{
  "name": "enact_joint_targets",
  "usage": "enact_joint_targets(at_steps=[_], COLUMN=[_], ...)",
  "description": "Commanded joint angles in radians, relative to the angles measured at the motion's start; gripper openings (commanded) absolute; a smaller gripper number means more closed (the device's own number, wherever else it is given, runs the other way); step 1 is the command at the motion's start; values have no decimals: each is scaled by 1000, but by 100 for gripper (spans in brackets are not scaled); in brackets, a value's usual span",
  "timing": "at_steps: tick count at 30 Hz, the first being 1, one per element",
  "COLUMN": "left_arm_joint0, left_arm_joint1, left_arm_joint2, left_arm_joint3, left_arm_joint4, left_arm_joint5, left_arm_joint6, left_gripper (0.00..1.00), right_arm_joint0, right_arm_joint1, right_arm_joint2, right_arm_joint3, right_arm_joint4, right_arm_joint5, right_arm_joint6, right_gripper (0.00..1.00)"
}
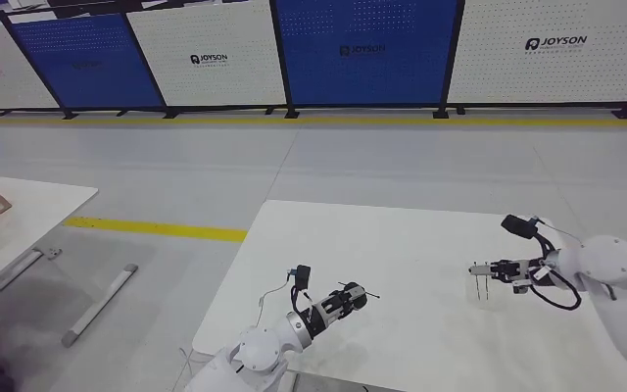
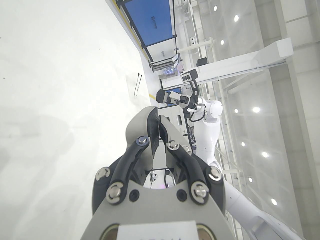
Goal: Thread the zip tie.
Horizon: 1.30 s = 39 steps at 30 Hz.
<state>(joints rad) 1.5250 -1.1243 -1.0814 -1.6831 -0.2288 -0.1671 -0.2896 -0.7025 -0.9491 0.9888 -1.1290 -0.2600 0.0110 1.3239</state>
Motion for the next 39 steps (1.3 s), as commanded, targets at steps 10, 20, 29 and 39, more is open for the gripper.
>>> enact_joint_targets(at_steps=[10, 20, 29, 39], left_arm_joint0=[0, 0, 0, 0], left_arm_joint1=[0, 0, 0, 0], left_arm_joint2=[0, 0, 0, 0], left_arm_joint3=[0, 0, 0, 0], left_arm_joint4=[0, 0, 0, 0], left_arm_joint5=[0, 0, 0, 0], left_arm_joint6=[0, 0, 0, 0], left_gripper=[0, 0, 0, 0], right_arm_joint0=[140, 103, 16, 19], right_arm_joint1=[-69, -67, -57, -65], right_arm_joint2=[-147, -134, -103, -108], right_arm_joint3=[188, 172, 97, 100], right_arm_joint4=[-21, -18, -45, -30], right_arm_joint5=[33, -28, -45, -42], right_arm_joint6=[17, -103, -267, -268], right_gripper=[100, 100, 100, 100])
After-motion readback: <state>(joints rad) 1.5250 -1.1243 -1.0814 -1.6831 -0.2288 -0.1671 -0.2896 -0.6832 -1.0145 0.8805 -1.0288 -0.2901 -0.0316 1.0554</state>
